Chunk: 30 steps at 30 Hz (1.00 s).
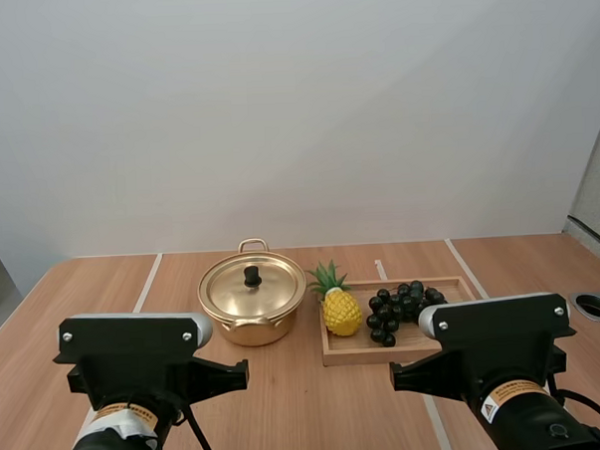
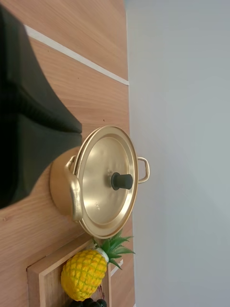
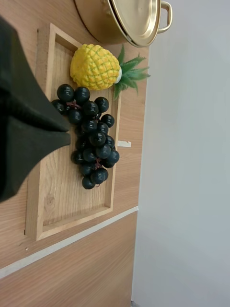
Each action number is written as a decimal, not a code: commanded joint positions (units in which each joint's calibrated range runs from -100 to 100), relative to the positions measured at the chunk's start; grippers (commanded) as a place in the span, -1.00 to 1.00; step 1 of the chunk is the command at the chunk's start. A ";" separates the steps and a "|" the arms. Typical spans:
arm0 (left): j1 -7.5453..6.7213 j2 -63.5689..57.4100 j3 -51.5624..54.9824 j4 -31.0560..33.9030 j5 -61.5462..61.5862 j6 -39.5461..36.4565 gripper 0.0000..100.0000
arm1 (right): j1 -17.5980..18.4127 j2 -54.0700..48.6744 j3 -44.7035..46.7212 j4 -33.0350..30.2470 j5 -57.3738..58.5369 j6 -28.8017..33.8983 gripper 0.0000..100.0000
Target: Open the pot, put the grape inside, and close it
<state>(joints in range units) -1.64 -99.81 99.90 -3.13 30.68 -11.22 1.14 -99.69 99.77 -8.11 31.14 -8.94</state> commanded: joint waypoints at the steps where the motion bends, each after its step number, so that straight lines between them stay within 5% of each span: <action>1: -0.02 -0.19 0.10 0.34 -1.30 0.54 -1.00 | -0.19 -0.31 0.23 5.84 0.95 2.64 -1.00; 17: -0.02 -0.19 -0.35 0.34 -2.06 0.60 -1.00 | -0.19 -0.31 -0.28 5.63 -3.83 2.31 -1.00; 30: -0.02 -0.19 -30.39 0.57 -2.61 4.49 -1.00 | -0.19 -0.31 -29.66 4.80 -6.79 2.22 -1.00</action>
<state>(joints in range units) -1.64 -100.00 75.07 -3.13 27.68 -8.12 1.14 -100.00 74.20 -2.61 25.22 -6.47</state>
